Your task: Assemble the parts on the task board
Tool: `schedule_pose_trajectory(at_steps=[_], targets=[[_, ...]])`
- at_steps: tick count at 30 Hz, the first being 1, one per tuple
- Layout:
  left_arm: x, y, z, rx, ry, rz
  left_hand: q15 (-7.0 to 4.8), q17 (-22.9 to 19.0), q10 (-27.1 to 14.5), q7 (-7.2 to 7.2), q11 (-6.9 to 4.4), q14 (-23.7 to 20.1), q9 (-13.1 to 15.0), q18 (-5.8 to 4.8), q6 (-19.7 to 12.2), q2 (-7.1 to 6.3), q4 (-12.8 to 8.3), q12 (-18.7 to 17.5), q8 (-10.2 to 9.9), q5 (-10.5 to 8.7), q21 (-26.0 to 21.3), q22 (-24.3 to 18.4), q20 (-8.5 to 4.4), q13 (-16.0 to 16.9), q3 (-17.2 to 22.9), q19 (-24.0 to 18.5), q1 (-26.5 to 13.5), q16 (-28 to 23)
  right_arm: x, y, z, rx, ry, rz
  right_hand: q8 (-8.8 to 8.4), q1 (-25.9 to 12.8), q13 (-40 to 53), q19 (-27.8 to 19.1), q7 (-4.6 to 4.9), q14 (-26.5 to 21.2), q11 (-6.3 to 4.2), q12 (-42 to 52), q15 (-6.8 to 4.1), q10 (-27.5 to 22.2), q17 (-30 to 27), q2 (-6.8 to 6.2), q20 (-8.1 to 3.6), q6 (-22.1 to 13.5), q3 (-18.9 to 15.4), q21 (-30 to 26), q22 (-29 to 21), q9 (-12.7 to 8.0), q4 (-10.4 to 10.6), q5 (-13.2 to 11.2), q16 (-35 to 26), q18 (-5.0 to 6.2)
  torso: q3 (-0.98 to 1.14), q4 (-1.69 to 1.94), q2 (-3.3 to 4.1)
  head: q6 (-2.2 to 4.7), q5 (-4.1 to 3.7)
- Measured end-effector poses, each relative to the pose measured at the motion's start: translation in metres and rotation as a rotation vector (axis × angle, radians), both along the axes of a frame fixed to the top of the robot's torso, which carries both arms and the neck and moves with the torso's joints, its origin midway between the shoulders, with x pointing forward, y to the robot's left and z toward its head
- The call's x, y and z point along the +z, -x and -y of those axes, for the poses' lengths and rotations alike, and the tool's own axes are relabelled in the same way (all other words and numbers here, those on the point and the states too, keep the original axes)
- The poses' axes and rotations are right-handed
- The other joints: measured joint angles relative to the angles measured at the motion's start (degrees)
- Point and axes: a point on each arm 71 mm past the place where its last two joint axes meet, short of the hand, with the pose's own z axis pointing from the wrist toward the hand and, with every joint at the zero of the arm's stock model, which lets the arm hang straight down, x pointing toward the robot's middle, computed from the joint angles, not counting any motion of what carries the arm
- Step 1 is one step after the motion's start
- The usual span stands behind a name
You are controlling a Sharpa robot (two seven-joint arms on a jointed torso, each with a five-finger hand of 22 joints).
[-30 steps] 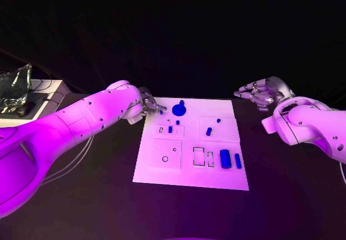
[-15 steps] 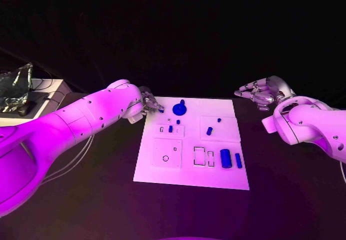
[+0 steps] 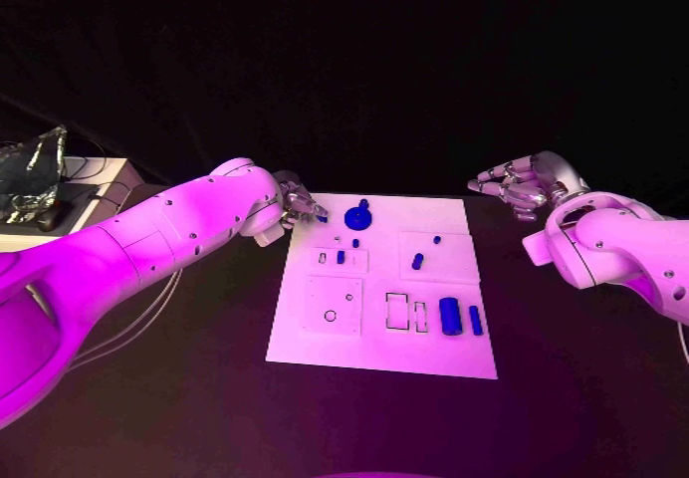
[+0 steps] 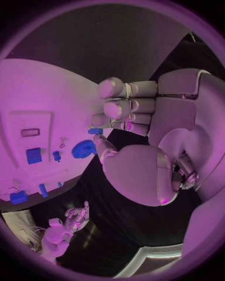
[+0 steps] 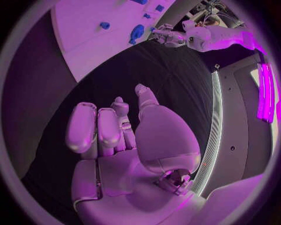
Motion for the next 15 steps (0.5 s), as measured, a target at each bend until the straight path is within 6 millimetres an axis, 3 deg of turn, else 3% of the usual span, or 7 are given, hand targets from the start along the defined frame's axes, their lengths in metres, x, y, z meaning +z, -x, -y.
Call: schedule_pose_trajectory(at_steps=[2, 6, 9, 10, 15], targets=[[0.002, 0.003, 0.0, -0.005, 0.015, 0.001, -0.1, 0.3, 0.39, -0.07, -0.01, 0.46, 0.0, 0.0, 0.32, -0.34, -0.08, -0.14, 0.0, 1.45, 0.3, 0.0, -0.3, 0.0, -0.08, 0.31, -0.34, 0.23, 0.0, 0.0, 0.001, -0.001, 0.0, 0.0, 0.0, 0.0, 0.0, 0.0, 0.0, 0.0, 0.0, 0.0, 0.0, 0.0, 0.0, 0.0, 0.0, 0.0, 0.0, 0.0, 0.0, 0.0, 0.0, 0.0, 0.0, 0.0, 0.0, 0.03, -0.03, 0.02, 0.02], [0.006, 0.011, 0.003, -0.022, 0.049, -0.001, -0.49, 0.97, 1.74, -0.16, -0.27, 1.31, 0.0, 0.0, 1.64, -0.83, -1.49, -1.04, -0.17, 8.64, 1.56, 0.0, -1.42, -0.32, -1.49, 1.42, -0.83, 0.44, 0.0, 0.0, 0.002, -0.004, 0.001, 0.0, 0.0, 0.0, 0.0, 0.0, 0.0, 0.0, 0.0, 0.0, 0.0, 0.0, 0.0, 0.0, 0.0, 0.0, 0.0, 0.0, 0.0, 0.0, 0.0, 0.0, 0.0, 0.0, -0.01, 0.13, -0.14, -0.04, 0.05], [0.01, 0.02, 0.007, -0.043, 0.07, -0.005, -0.62, 1.14, 2.32, -0.36, -0.1, 1.57, -0.16, -0.03, 2.45, -1.06, -2.62, -1.67, -0.93, 12.31, 1.99, 0.0, -1.94, -0.45, -2.62, 1.94, -1.06, 0.42, 0.0, -0.001, 0.003, -0.007, 0.002, 0.0, 0.0, 0.0, 0.0, 0.0, 0.0, 0.0, 0.01, 0.0, 0.0, 0.01, 0.0, 0.0, 0.0, 0.0, 0.0, 0.0, 0.0, 0.0, 0.0, 0.0, 0.0, 0.0, -0.01, 0.23, -0.26, -0.19, 0.13], [0.01, 0.022, 0.007, -0.047, 0.074, -0.007, -0.74, 1.27, 2.72, -0.29, -0.46, 1.73, -0.39, -0.53, 3.03, -1.13, -3.29, -2.19, -1.56, 13.55, 2.0, 0.0, -2.2, -0.46, -3.28, 2.21, -1.13, 0.14, 0.0, -0.001, 0.003, -0.007, 0.002, 0.0, 0.0, 0.0, 0.0, 0.0, 0.0, 0.0, 0.01, 0.0, 0.0, 0.01, 0.0, 0.0, 0.0, 0.0, 0.0, 0.0, 0.0, 0.0, 0.0, 0.0, 0.0, 0.01, -0.02, 0.23, -0.31, -0.23, 0.16], [0.011, 0.034, 0.011, -0.063, 0.082, -0.018, -0.81, 1.51, 3.19, -0.38, -0.34, 1.81, -0.41, -0.92, 3.67, -1.12, -3.94, -2.93, -2.56, 14.68, 2.43, 0.0, -2.46, -0.17, -3.94, 2.47, -1.13, -0.39, 0.0, -0.001, 0.004, -0.01, 0.003, 0.0, 0.0, 0.0, 0.0, 0.0, 0.0, 0.0, 0.01, 0.0, 0.0, 0.01, 0.0, 0.0, 0.0, 0.0, 0.0, 0.0, -0.01, 0.0, 0.0, 0.0, 0.0, 0.0, 0.01, 0.37, -0.56, -0.51, 0.25]])
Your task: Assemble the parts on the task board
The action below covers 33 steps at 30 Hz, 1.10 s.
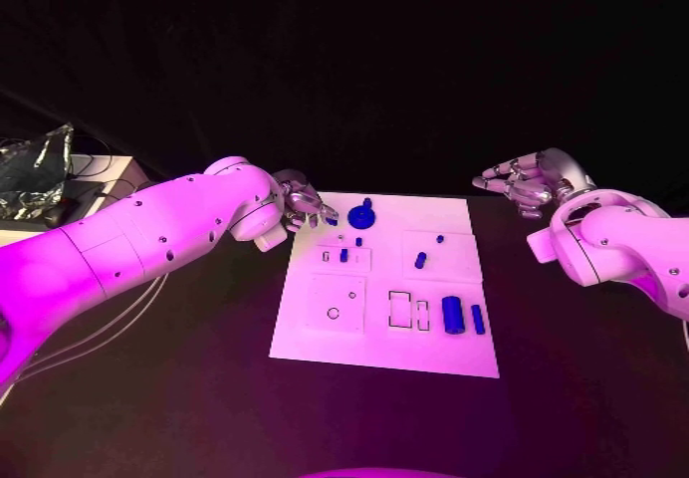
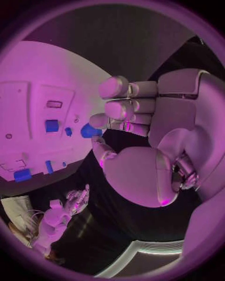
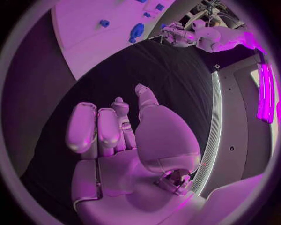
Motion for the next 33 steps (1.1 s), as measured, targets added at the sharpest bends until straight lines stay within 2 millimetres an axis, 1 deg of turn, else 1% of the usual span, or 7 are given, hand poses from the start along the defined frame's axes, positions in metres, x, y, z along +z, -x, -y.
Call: schedule_pose_trajectory(at_steps=[7, 8, 12, 15, 22, 31, 33], targets=[[-0.011, 0.017, 0.002, -0.013, -0.019, -0.023, -0.21, -0.02, 0.38, -0.24, 0.23, 0.22, 0.41, -0.03, 0.46, 0.0, 0.0, -0.57, -0.49, 0.33, 0.66, 0.05, -0.48, 0.41, 0.0, 0.48, 0.0, -0.29, 0.0, -0.001, 0.001, -0.003, 0.001, 0.0, 0.0, 0.0, 0.0, 0.0, 0.0, 0.0, 0.06, 0.0, 0.0, 0.06, 0.0, 0.0, 0.0, 0.0, 0.0, 0.0, -0.01, 0.0, 0.0, 0.0, 0.0, 0.0, 0.06, 0.23, -0.46, -0.46, 0.0], [-0.013, 0.019, 0.003, -0.015, -0.024, -0.025, -0.2, -0.08, 0.67, -0.31, -0.06, 0.24, 0.41, -0.03, 0.71, 0.23, 0.0, -0.57, -0.56, 0.33, 0.66, 0.05, -0.48, 0.41, 0.0, 0.48, -0.23, -0.29, 0.0, -0.001, 0.001, -0.003, 0.001, 0.0, 0.0, 0.0, 0.0, 0.0, 0.0, 0.0, 0.06, 0.0, 0.0, 0.06, 0.0, 0.0, 0.0, 0.0, 0.0, 0.0, -0.01, 0.0, 0.0, 0.0, 0.0, 0.0, 0.07, 0.26, -0.54, -0.48, -0.1], [-0.021, 0.027, 0.006, -0.027, -0.049, -0.023, -0.31, -0.21, 0.88, -0.41, 0.14, 0.5, 0.6, -0.04, 0.81, 0.22, 0.0, -0.88, -0.58, 0.33, 0.97, 0.05, -0.68, 0.55, 0.0, 0.68, -0.22, -0.29, 0.0, -0.001, 0.002, -0.005, 0.002, 0.001, 0.0, 0.0, 0.0, 0.0, 0.0, 0.0, 0.06, 0.0, 0.0, 0.06, 0.0, 0.0, 0.0, 0.0, 0.0, 0.0, -0.01, 0.0, 0.0, 0.0, 0.0, 0.0, 0.14, 0.36, -0.81, -0.64, -0.33], [-0.027, 0.032, 0.009, -0.037, -0.069, -0.018, -0.31, -0.27, 0.9, -0.43, 0.14, 0.51, 0.68, -0.04, 0.84, 0.44, 0.0, -0.89, -0.65, 0.33, 0.97, 0.05, -0.68, 0.64, 0.0, 0.68, -0.44, -0.29, 0.0, -0.002, 0.003, -0.008, 0.003, 0.001, 0.0, 0.0, 0.0, 0.0, 0.0, 0.0, 0.06, 0.0, 0.0, 0.06, 0.0, 0.0, 0.0, 0.0, 0.0, 0.0, -0.01, -0.06, 0.0, 0.0, 0.0, 0.0, 0.14, 0.42, -0.97, -0.76, -0.35], [-0.037, 0.035, 0.011, -0.04, -0.108, 0.001, -0.31, -0.27, 0.97, -0.51, 0.07, 0.51, 1.02, -0.04, 0.92, 0.37, 0.0, -1.1, -0.66, 0.33, 1.2, 0.04, -0.68, 0.96, 0.0, 0.68, -0.52, -0.29, -0.001, -0.002, 0.004, -0.011, 0.004, 0.001, 0.0, 0.0, 0.0, 0.0, 0.0, 0.0, 0.06, 0.0, 0.0, 0.06, 0.0, 0.0, 0.0, 0.0, 0.0, 0.0, -0.02, -0.06, 0.0, 0.0, 0.0, 0.0, 0.11, 0.43, -1.04, -0.82, -0.14], [-0.04, 0.033, 0.012, -0.043, -0.144, 0.018, -0.31, -0.27, 1.06, -0.52, 0.15, 0.51, 1.09, -0.04, 0.94, 0.21, 0.0, -1.1, -0.67, 0.33, 1.43, 0.04, -0.68, 1.03, 0.0, 0.67, -0.68, -0.29, -0.001, -0.002, 0.004, -0.01, 0.006, 0.001, 0.0, 0.0, 0.0, 0.0, 0.0, 0.0, 0.07, 0.0, 0.0, 0.07, 0.0, 0.0, 0.0, 0.0, 0.0, 0.0, -0.02, -0.06, 0.0, 0.0, 0.0, 0.0, 0.13, 0.42, -0.94, -0.82, -0.05], [-0.041, 0.033, 0.013, -0.044, -0.15, 0.019, -0.3, -0.27, 1.06, -0.53, 0.15, 0.51, 1.09, -0.04, 0.94, 0.14, 0.0, -1.1, -0.67, 0.33, 1.44, 0.04, -0.68, 1.06, 0.0, 0.67, -0.75, -0.29, -0.001, -0.002, 0.004, -0.01, 0.007, 0.002, 0.0, 0.0, 0.0, 0.0, 0.0, 0.0, 0.07, 0.0, 0.0, 0.07, 0.0, 0.0, 0.0, 0.0, 0.0, 0.0, -0.02, -0.06, 0.0, 0.0, 0.0, 0.0, 0.11, 0.43, -0.92, -0.92, -0.05]])
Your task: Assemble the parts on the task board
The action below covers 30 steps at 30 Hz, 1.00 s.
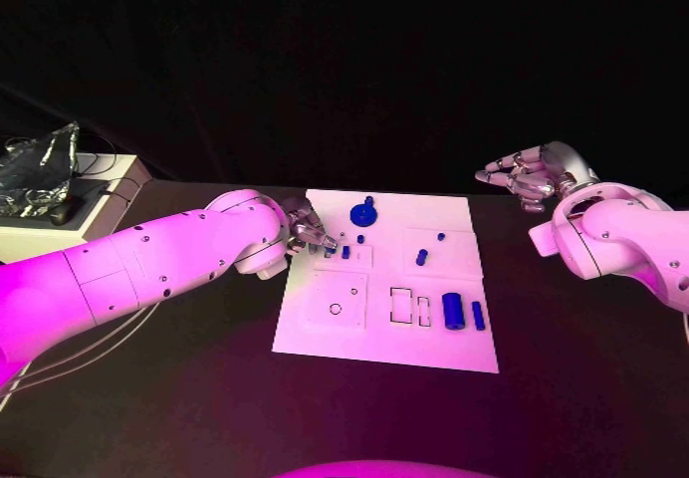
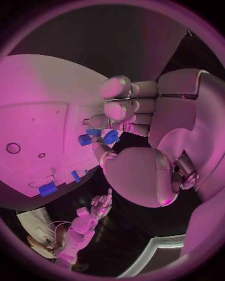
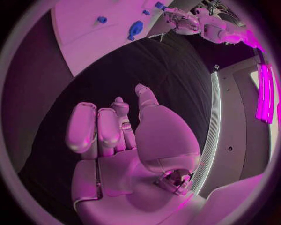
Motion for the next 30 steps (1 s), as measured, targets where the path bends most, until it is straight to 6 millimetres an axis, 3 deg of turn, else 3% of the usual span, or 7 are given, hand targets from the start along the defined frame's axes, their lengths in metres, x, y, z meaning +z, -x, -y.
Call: schedule_pose_trajectory(at_steps=[19, 30], targets=[[-0.0049, -0.0027, 0.0, -0.006, -0.043, 0.0, 0.0, -0.15, 0.45, -0.29, -0.41, 0.0, 0.22, 0.02, 0.47, -0.46, 0.0, 0.0, -0.01, -0.1, -0.01, -0.01, 0.0, 0.25, 0.0, -0.01, -0.46, 0.0, 0.0002, 0.0005, -0.0002, 0.002, 0.006, 0.002, 0.0, 0.0, 0.0, 0.0, 0.0, 0.0, 0.03, 0.0, 0.0, 0.03, 0.0, 0.0, 0.0, 0.0, 0.0, 0.0, -0.01, 0.0, 0.0, 0.0, 0.0, 0.0, 0.0, 0.03, -0.01, -0.79, 0.09], [-0.0052, -0.0024, -0.0005, -0.014, -0.058, -0.008, 0.0, -0.16, 0.65, -0.29, -0.44, 0.0, 0.33, 0.02, 0.47, -0.44, 0.0, 0.0, -0.12, -0.12, -0.01, -0.02, 0.0, 0.24, 0.0, -0.01, -0.45, 0.0, 0.0003, 0.0006, 0.0, 0.002, 0.008, 0.003, 0.0, 0.0, 0.0, 0.0, 0.0, 0.0, 0.03, 0.0, 0.0, 0.03, 0.0, 0.0, 0.0, 0.0, 0.0, 0.0, -0.01, 0.01, 0.0, 0.0, 0.0, 0.0, 0.03, 0.02, -0.07, -0.89, 0.21]])
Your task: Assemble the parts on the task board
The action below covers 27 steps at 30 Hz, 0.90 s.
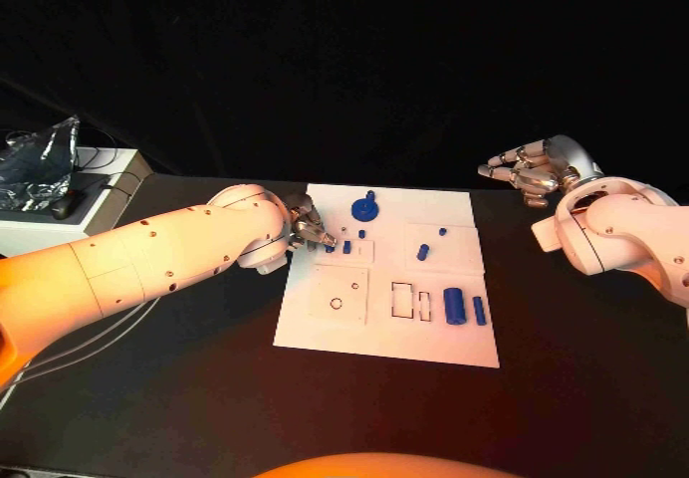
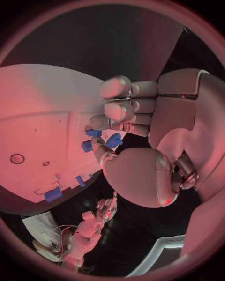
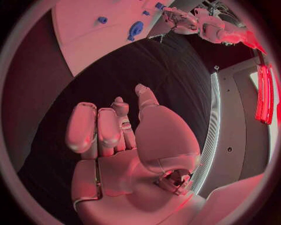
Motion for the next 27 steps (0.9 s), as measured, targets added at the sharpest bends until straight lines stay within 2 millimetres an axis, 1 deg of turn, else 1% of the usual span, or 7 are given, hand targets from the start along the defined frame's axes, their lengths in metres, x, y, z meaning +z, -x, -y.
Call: schedule_pose_trajectory(at_steps=[7, 14, 17, 21, 27], targets=[[-0.0003, 0.0008, -0.0014, -0.003, -0.006, -0.004, 0.0, -0.07, 0.0, 0.01, 0.01, 0.0, 0.02, 0.0, 0.0, 0.02, 0.0, 0.0, 0.0, -0.2, 0.0, 0.0, 0.0, 0.05, 0.0, 0.0, 0.02, 0.0, 0.0, 0.0, 0.0001, 0.0, 0.0, 0.0, 0.0, 0.0, 0.0, 0.0, 0.0, 0.0, -0.13, 0.0, 0.0, -0.13, 0.0, 0.0, 0.0, 0.0, 0.0, 0.0, 0.0, 0.0, 0.0, 0.0, 0.0, 0.0, 0.01, -0.01, 0.01, 0.07, 0.09], [-0.0003, 0.001, -0.0021, -0.005, -0.01, -0.006, 0.0, -0.07, 0.01, 0.01, 0.01, 0.0, 0.0, 0.0, -0.01, 0.03, 0.0, 0.0, -0.06, 0.02, 0.0, -0.01, 0.0, 0.05, 0.0, 0.0, 0.03, 0.0, 0.0, 0.0, 0.0006, -0.001, 0.001, 0.001, 0.0, 0.0, 0.0, 0.0, -0.06, 0.0, -0.13, 0.0, 0.0, -0.13, 0.0, 0.0, 0.0, -0.06, 0.0, 0.0, 0.04, 0.0, 0.0, 0.0, 0.0, 0.0, -0.01, -0.01, 0.03, 0.05, 0.19], [-0.0003, 0.001, -0.0025, -0.006, -0.011, -0.007, 0.0, -0.07, 0.02, 0.02, 0.02, 0.0, 0.0, 0.0, -0.01, 0.03, 0.0, 0.0, -0.07, 0.02, -0.01, -0.01, 0.0, 0.04, 0.0, 0.0, 0.03, 0.0, 0.0, 0.0, 0.0007, -0.001, 0.001, 0.001, 0.0, 0.0, 0.0, 0.0, 0.12, 0.0, -0.13, 0.0, 0.0, -0.13, 0.0, 0.0, 0.0, 0.12, 0.0, 0.0, 0.04, 0.0, 0.0, 0.0, 0.0, 0.0, -0.03, -0.01, 0.05, -0.02, 0.22], [-0.0003, 0.001, -0.0027, -0.006, -0.012, -0.008, 0.0, -0.06, 0.09, 0.08, 0.09, 0.0, 0.0, 0.0, -0.07, 0.03, 0.0, 0.0, -0.18, 0.02, -0.01, -0.01, 0.0, 0.04, 0.0, 0.0, 0.03, 0.0, 0.0, 0.0001, 0.0008, -0.001, 0.001, 0.001, 0.0, 0.0, 0.0, 0.0, 0.13, 0.0, -0.13, 0.0, 0.0, -0.13, 0.0, 0.0, 0.0, 0.13, 0.0, 0.0, 0.04, 0.01, 0.0, 0.0, 0.0, 0.0, -0.03, -0.01, 0.05, -0.09, 0.26], [-0.0004, 0.0005, -0.0036, -0.005, -0.015, -0.007, 0.0, -0.06, 0.1, 0.1, 0.09, 0.0, 0.21, 0.0, -0.1, 0.03, 0.0, 0.0, -0.21, 0.02, -0.01, -0.01, 0.0, 0.04, 0.0, 0.0, 0.03, 0.0, 0.0, 0.0001, 0.0008, -0.001, 0.001, 0.001, 0.0, 0.0, 0.0, 0.0, 0.13, 0.0, -0.12, 0.0, 0.0, -0.12, 0.0, 0.0, 0.0, 0.13, 0.0, 0.0, 0.04, 0.0, 0.0, 0.0, 0.0, 0.0, -0.07, -0.01, 0.08, -0.02, 0.3]])
